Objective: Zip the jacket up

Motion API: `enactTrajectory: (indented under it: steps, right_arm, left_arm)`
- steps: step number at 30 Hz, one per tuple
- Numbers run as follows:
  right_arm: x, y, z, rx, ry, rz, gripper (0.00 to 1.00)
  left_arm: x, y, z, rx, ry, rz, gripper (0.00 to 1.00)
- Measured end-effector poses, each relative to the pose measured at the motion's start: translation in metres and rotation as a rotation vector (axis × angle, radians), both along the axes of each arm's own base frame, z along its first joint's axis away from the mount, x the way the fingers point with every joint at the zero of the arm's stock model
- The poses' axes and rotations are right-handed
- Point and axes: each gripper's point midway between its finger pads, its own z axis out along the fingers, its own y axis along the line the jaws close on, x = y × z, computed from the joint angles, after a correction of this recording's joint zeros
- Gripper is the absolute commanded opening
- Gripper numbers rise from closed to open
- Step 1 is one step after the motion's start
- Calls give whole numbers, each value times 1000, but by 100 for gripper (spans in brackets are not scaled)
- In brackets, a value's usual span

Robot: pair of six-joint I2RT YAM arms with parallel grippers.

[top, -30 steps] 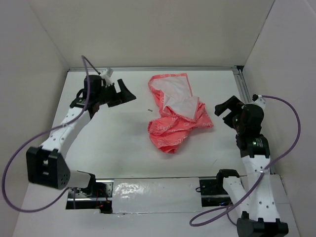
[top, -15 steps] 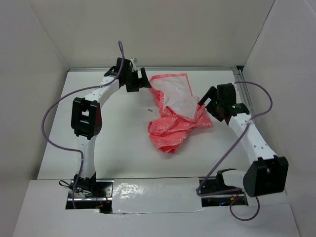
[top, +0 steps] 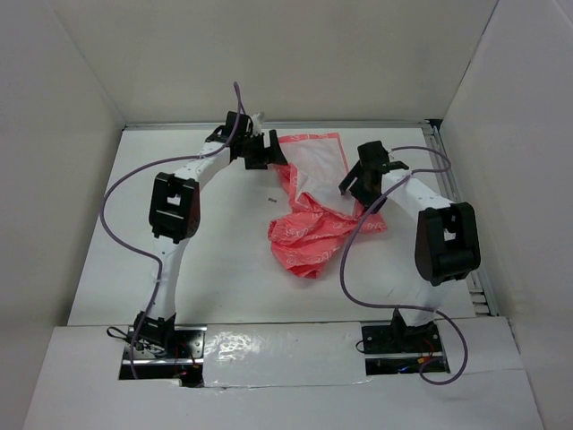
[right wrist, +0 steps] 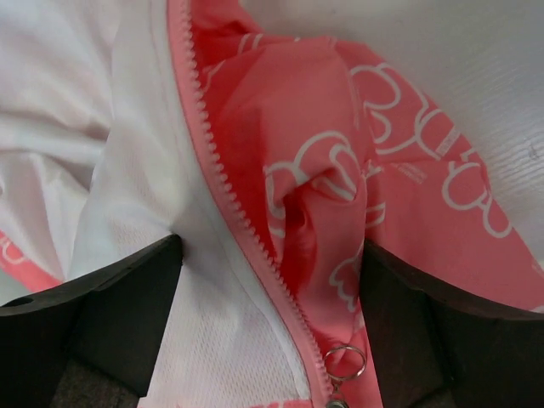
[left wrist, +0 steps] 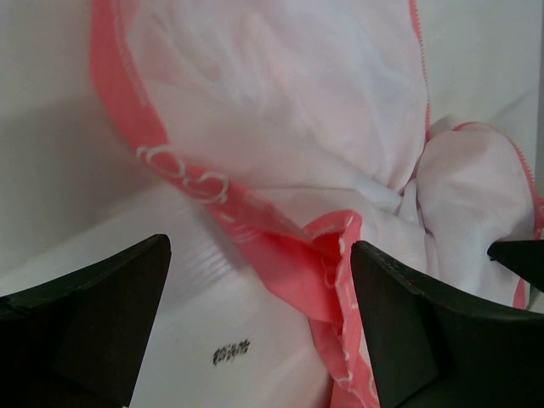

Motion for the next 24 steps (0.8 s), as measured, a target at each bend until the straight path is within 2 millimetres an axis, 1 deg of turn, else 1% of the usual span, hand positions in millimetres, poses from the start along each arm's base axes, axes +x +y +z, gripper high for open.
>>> enactTrajectory:
  steps: [1, 2, 3, 4, 5, 6, 7, 9, 10, 11, 13, 15, 16, 17, 18, 19, 20, 21, 22, 23, 24]
  right_arm:
    - [2, -2, -1, -9, 2, -16, 74]
    - [3, -4, -2, -19, 3, -29, 70]
    - [3, -6, -3, -26, 4, -42, 66]
    - [3, -8, -3, -32, 6, -56, 47]
    - [3, -9, -3, -37, 7, -57, 30]
    - [4, -10, -3, -44, 13, -59, 7]
    - [7, -11, -1, -50, 13, -59, 0]
    - [18, -12, 6, -64, 9, -57, 0]
    - [27, -12, 11, -71, -3, -54, 0]
    - [37, -13, 19, -84, -9, -45, 0]
    - [67, -13, 44, -108, -55, -20, 0]
    - [105, -12, 88, -141, -144, 5, 0]
    - [126, -11, 117, -154, -214, 13, 0]
    - [143, -10, 151, -169, -290, 22, 0]
    - [159, -9, 190, -179, -394, 29, 0]
    - [165, -8, 228, -190, -487, 35, 0]
    - [164, -9, 266, -205, -578, 40, 0]
    - [156, -11, 297, -218, -651, 46, 0]
    - [142, -11, 327, -232, -717, 53, 0]
    - [124, -10, 350, -244, -767, 66, 0]
    - [102, -7, 369, -252, -808, 84, 0]
  left_arm:
    - [2, -5, 0, -10, -8, -12, 95]
    - [6, -9, -1, -21, -19, -23, 82]
    - [9, -14, -1, -31, -26, -30, 71]
    - [13, -19, -2, -40, -35, -40, 42]
    - [17, -23, -4, -49, -45, -49, 23]
    - [20, -27, -5, -62, -52, -63, 2]
    - [24, -31, -7, -75, -62, -71, 0]
    - [28, -37, -9, -92, -79, -90, 0]
    - [29, -38, -8, -100, -89, -96, 0]
    - [31, -39, -5, -108, -98, -100, 0]
    - [37, -39, 9, -128, -135, -108, 0]
    - [51, -37, 43, -161, -227, -110, 0]
    - [57, -35, 63, -179, -271, -107, 0]
    - [64, -29, 89, -196, -330, -101, 0]
    - [67, -22, 120, -213, -397, -96, 0]
    - [69, -12, 150, -223, -456, -85, 0]
    - [68, 1, 187, -235, -525, -75, 0]
    - [63, 15, 227, -244, -600, -70, 0]
    - [53, 32, 270, -252, -679, -62, 0]
    - [40, 46, 308, -255, -751, -59, 0]
    - [21, 61, 348, -255, -828, -59, 0]
